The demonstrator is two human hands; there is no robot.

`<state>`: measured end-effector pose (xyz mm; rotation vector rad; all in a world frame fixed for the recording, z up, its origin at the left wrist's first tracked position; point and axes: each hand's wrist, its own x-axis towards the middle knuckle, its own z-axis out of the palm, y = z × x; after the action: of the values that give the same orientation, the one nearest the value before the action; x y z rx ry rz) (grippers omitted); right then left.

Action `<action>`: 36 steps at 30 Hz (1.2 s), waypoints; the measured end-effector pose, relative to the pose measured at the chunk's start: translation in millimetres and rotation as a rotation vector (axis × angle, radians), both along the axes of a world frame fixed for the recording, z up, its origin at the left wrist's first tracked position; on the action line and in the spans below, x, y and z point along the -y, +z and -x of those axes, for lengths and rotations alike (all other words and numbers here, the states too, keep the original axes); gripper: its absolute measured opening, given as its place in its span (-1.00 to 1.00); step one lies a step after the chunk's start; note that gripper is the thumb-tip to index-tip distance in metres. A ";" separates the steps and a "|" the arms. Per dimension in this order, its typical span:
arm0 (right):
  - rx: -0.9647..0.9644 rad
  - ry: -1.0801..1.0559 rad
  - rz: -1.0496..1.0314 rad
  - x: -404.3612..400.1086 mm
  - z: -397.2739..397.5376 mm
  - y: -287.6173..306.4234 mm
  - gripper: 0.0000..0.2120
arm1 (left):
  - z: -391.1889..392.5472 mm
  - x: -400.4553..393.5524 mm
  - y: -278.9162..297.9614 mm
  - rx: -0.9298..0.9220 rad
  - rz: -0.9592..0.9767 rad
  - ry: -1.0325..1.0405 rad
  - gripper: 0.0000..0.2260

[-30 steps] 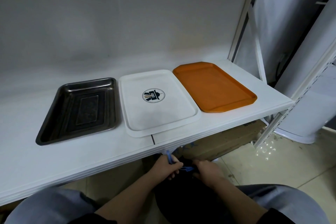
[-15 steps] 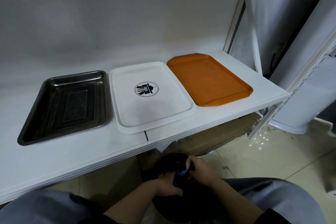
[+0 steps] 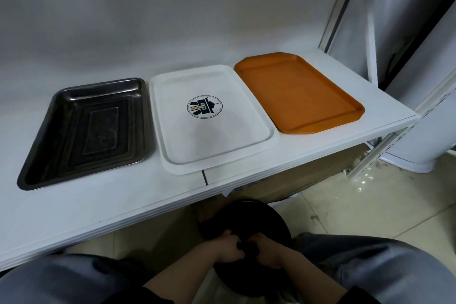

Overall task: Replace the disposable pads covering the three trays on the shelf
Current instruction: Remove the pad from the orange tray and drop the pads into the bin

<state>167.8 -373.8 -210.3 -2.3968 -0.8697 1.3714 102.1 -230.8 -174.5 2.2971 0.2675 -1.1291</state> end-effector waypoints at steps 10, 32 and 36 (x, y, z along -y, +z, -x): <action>0.385 0.054 0.035 -2.7 -9.6 28.2 -0.67 | -11.4 -5.0 6.4 0.016 0.026 0.036 -0.86; 0.786 -0.121 -0.059 -18.8 -30.3 230.8 -0.82 | -25.1 -31.2 215.7 0.497 0.011 0.237 -0.71; 0.889 -0.155 -0.125 -26.5 -35.0 280.6 -0.75 | -22.3 -36.2 275.7 0.702 -0.050 0.258 -0.76</action>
<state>202.8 -347.3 70.3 -2.8764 -0.8659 0.1278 124.4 -194.5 101.2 2.4516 0.3006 -0.1580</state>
